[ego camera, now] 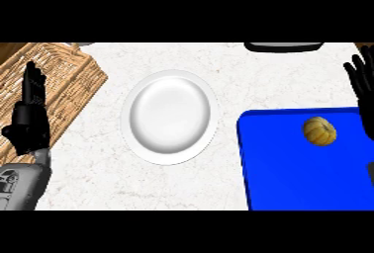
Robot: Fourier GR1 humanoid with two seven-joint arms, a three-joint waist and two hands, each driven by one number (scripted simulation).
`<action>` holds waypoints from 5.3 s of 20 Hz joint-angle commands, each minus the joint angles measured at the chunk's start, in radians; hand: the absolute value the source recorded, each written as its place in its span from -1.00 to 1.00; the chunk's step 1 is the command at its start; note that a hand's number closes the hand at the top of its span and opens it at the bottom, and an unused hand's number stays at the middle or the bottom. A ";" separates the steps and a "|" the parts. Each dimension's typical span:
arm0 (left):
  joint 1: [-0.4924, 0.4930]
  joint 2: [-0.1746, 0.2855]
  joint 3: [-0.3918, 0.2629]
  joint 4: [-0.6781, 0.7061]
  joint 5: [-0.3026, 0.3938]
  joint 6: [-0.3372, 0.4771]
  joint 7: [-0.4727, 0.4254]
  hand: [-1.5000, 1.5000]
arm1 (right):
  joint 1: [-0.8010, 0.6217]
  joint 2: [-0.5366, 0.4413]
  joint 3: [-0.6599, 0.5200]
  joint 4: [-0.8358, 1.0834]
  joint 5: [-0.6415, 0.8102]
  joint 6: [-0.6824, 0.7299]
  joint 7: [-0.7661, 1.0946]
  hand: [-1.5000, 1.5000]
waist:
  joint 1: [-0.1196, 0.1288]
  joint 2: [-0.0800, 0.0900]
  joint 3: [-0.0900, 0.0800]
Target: Pick the squash from the tray and place it in the plate
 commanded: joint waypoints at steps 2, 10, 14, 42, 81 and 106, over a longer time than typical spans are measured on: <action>0.003 -0.009 -0.054 0.016 0.022 -0.097 0.048 0.00 | -0.071 0.049 -0.050 0.154 -0.008 -0.164 0.160 1.00 | 0.032 -0.026 -0.008; 0.105 -0.070 -0.165 0.051 0.096 -0.263 0.062 0.00 | -0.054 0.011 -0.089 0.425 0.247 -0.678 0.334 -1.00 | 0.074 0.000 -0.015; 0.162 -0.052 -0.165 0.036 0.128 -0.322 0.063 0.00 | -0.123 0.145 0.072 0.452 0.438 -0.942 0.392 -1.00 | 0.072 -0.029 -0.012; 0.205 -0.023 -0.088 0.033 0.146 -0.367 0.057 0.00 | -0.299 -0.077 0.359 0.359 0.651 -0.245 1.545 -1.00 | -0.001 -0.043 -0.010; 0.164 -0.063 -0.022 0.116 0.087 -0.412 0.018 0.00 | -0.186 0.010 0.332 0.524 0.595 -0.163 1.269 1.00 | 0.024 -0.031 -0.008; 0.241 -0.091 -0.023 0.073 0.072 -0.403 -0.008 0.00 | 0.333 -0.093 0.836 -0.834 1.732 -0.196 1.291 1.00 | -0.021 -0.046 -0.011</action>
